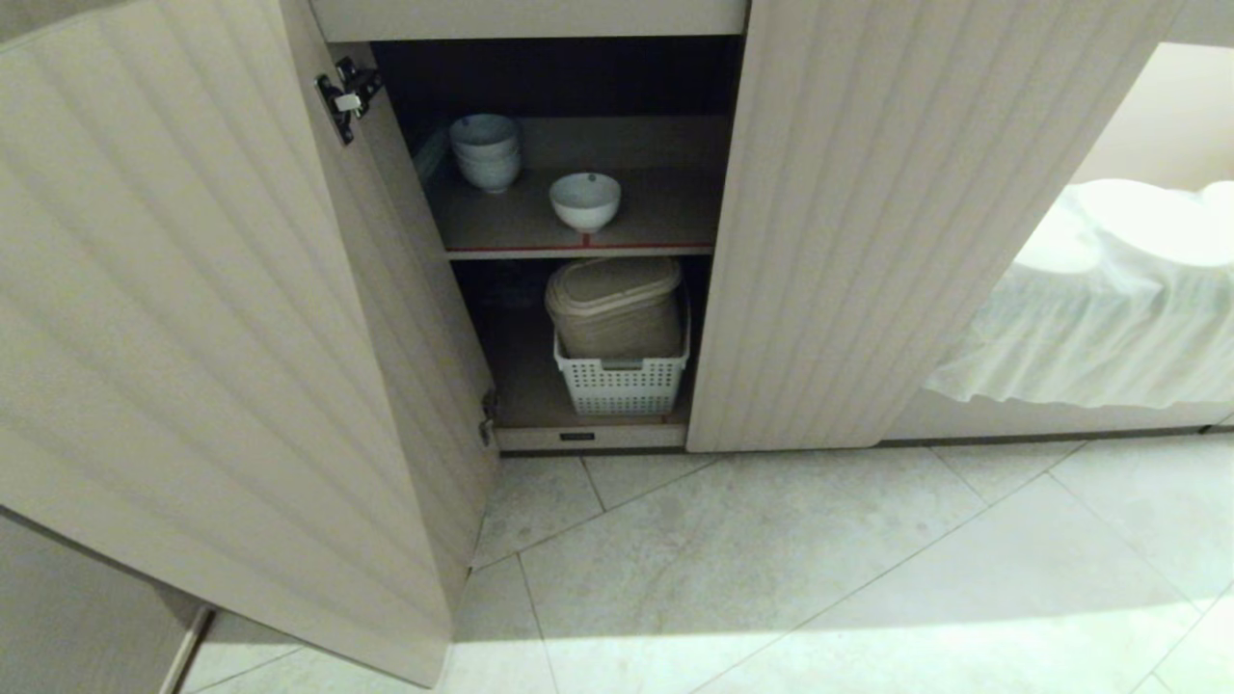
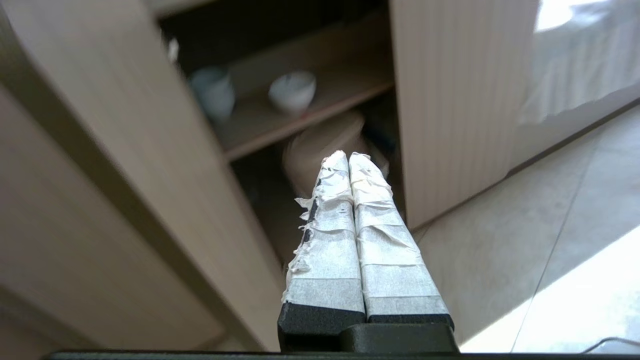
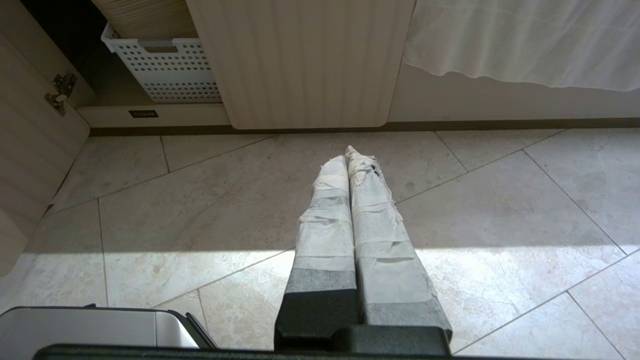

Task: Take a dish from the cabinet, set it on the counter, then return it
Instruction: Close the cabinet door

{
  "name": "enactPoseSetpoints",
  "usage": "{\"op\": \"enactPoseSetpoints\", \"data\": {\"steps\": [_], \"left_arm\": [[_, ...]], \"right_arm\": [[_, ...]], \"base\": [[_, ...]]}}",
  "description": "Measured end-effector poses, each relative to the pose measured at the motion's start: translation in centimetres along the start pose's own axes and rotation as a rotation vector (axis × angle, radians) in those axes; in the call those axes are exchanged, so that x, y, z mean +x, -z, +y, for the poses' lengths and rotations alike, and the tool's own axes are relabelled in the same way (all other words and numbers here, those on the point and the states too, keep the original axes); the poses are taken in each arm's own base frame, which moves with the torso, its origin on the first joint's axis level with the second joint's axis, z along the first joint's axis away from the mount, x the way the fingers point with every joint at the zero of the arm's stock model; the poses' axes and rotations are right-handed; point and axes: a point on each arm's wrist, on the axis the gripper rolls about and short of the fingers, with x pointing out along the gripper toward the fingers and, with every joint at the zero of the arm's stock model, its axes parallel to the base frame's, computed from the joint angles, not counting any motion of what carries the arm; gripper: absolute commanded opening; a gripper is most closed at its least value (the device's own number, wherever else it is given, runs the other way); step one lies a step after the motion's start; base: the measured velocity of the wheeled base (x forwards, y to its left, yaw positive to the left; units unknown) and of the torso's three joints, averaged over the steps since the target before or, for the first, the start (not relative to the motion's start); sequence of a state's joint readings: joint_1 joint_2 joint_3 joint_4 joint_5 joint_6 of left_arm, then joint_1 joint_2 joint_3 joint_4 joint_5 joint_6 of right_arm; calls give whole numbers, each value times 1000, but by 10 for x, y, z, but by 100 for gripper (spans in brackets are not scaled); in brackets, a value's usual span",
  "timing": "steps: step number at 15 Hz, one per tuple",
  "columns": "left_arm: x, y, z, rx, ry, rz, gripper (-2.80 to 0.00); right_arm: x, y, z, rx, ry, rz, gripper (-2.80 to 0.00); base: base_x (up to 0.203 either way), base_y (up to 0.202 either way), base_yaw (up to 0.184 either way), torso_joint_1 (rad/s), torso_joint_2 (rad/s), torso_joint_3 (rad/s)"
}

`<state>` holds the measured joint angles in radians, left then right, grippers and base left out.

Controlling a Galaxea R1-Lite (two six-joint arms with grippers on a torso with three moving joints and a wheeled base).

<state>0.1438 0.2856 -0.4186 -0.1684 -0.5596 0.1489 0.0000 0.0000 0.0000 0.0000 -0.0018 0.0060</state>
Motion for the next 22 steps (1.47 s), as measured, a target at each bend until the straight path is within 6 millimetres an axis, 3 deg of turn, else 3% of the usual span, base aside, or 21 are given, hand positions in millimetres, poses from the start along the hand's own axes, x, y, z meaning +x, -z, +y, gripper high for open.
{"op": "enactPoseSetpoints", "data": {"steps": [7,11,19,22], "left_arm": [[3,55,-3,-15,-138,67,-280],[1,71,-4,22,-247,36,-280],[-5,55,2,76,-580,-156,-280],[-8,45,3,99,-624,-254,-280]], "right_arm": [[0,0,0,0,0,0,-280],[0,0,0,0,0,0,-280],[0,0,0,0,-1,0,-280],[0,0,0,0,-1,0,-280]], "base": [[0,0,0,0,0,0],[0,0,0,0,0,0],[0,0,0,0,0,0],[0,0,0,0,0,0]]}}
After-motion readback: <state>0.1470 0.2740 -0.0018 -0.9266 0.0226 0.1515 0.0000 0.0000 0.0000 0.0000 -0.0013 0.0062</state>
